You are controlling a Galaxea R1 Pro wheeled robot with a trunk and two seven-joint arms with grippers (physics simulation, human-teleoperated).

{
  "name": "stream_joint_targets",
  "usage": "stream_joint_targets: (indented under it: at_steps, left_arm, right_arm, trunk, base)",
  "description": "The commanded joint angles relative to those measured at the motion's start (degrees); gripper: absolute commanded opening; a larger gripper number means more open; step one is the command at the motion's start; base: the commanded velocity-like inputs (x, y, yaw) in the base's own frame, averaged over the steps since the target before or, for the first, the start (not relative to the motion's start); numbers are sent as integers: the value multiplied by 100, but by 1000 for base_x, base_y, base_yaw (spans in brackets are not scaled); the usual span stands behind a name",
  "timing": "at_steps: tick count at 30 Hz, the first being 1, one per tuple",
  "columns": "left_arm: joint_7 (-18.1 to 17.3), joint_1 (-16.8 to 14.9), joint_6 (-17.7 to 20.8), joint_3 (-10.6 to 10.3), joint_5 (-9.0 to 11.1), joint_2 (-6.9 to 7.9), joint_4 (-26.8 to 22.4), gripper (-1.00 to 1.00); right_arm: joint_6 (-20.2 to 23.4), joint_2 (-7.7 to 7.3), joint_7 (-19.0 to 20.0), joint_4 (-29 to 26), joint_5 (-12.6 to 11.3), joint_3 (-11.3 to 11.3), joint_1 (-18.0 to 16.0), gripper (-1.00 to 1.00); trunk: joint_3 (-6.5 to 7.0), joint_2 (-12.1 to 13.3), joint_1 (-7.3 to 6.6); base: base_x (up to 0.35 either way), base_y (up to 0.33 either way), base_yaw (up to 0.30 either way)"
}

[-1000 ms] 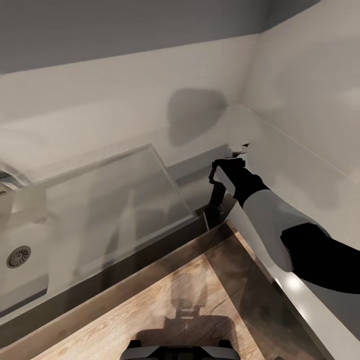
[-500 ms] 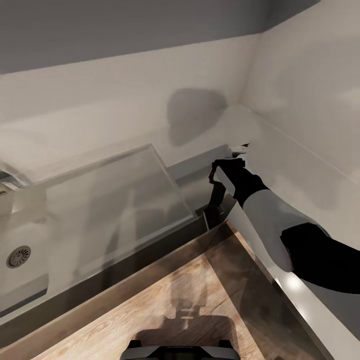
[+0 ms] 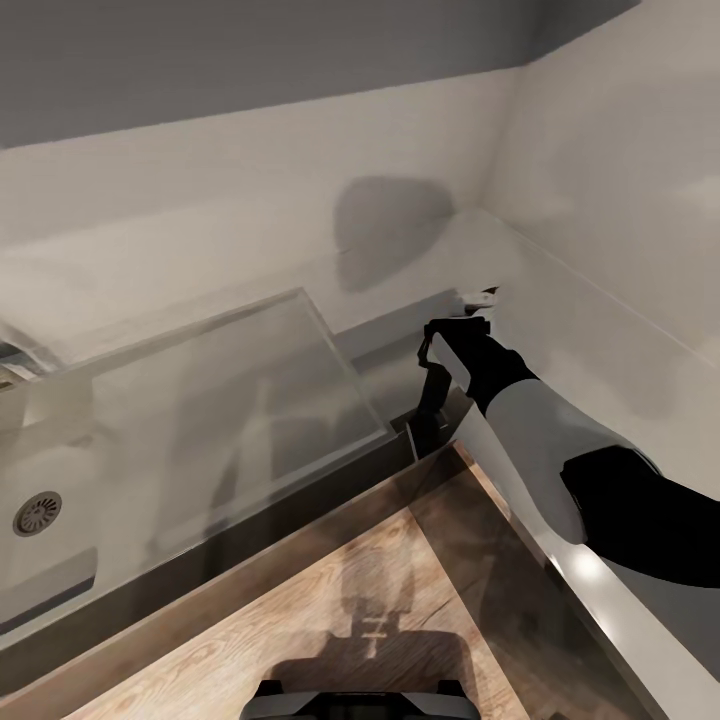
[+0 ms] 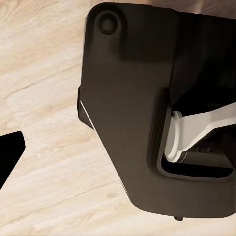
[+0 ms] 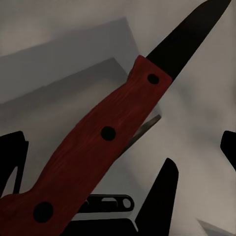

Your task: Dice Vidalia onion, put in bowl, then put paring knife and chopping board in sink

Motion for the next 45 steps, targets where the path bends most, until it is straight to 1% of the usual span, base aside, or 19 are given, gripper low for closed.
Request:
stream_joint_targets:
  at_steps: [1,16,45]
  left_arm:
    - [-31,3,-6,28,-10,-7,-9,100]
    - [-31,3,-6,28,-10,-7,-1,100]
    - [-31,3,-6,28,-10,1,-9,100]
  right_arm:
    - [58,-6,-42,131,-64,42,-3,100]
    - [58,-46,-49,140,-50,42,-1,100]
    - [75,-52,-59,139,-46,36,6,100]
  trunk:
    - [-8,-7,6]
    - [-8,-7,6]
    - [-8,-7,6]
  base:
    - [0,0,0]
    - [0,0,0]
    - [0,0,0]
